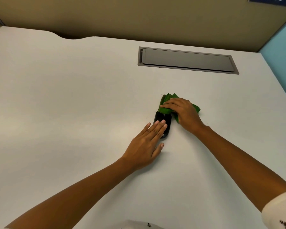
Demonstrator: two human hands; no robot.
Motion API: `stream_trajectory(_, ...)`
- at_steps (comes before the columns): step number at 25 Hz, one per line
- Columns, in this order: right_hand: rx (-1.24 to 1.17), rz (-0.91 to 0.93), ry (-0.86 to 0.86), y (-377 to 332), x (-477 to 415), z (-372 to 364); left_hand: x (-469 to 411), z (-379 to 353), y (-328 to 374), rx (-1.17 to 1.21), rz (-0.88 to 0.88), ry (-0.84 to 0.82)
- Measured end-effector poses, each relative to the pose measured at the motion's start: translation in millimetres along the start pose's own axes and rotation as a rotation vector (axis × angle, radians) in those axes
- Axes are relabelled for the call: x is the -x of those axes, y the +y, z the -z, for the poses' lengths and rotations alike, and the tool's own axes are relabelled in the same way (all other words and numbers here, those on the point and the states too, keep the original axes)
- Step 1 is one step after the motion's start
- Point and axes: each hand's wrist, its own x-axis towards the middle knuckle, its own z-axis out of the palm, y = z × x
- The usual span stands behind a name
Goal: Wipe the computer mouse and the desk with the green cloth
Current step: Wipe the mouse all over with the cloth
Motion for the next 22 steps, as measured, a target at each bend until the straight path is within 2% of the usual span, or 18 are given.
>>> stream_trajectory(4, -0.295, -0.193, 0.066, 3.7, -8.5, 14.3, 0.4, -2.1, -0.2, 0.017, 0.011, -0.010)
stream_trajectory(6, -0.372, -0.096, -0.091, -0.7, -3.6, 22.6, 0.4, -2.7, -0.3, 0.012, 0.007, 0.001)
stream_trajectory(8, -0.339, 0.034, -0.293, -6.8, 3.8, 24.6, 0.6, -3.6, -0.3, 0.004, 0.000, 0.008)
stream_trajectory(9, -0.353, 0.054, -0.332, -7.6, 5.5, 24.0, 0.7, -3.9, -0.2, 0.005, -0.002, 0.010)
stream_trajectory(14, -0.482, -0.033, -0.303, -4.2, -7.0, 22.2, 0.9, -2.3, -1.7, 0.026, -0.008, 0.005)
stream_trajectory(19, -0.485, -0.060, -0.316, -3.5, -24.8, 21.7, 0.9, -3.7, -2.1, 0.023, -0.009, 0.011)
stream_trajectory(22, -0.469, -0.095, -0.249, -1.4, -28.6, 18.8, 1.6, -5.2, -1.5, 0.033, -0.006, 0.020)
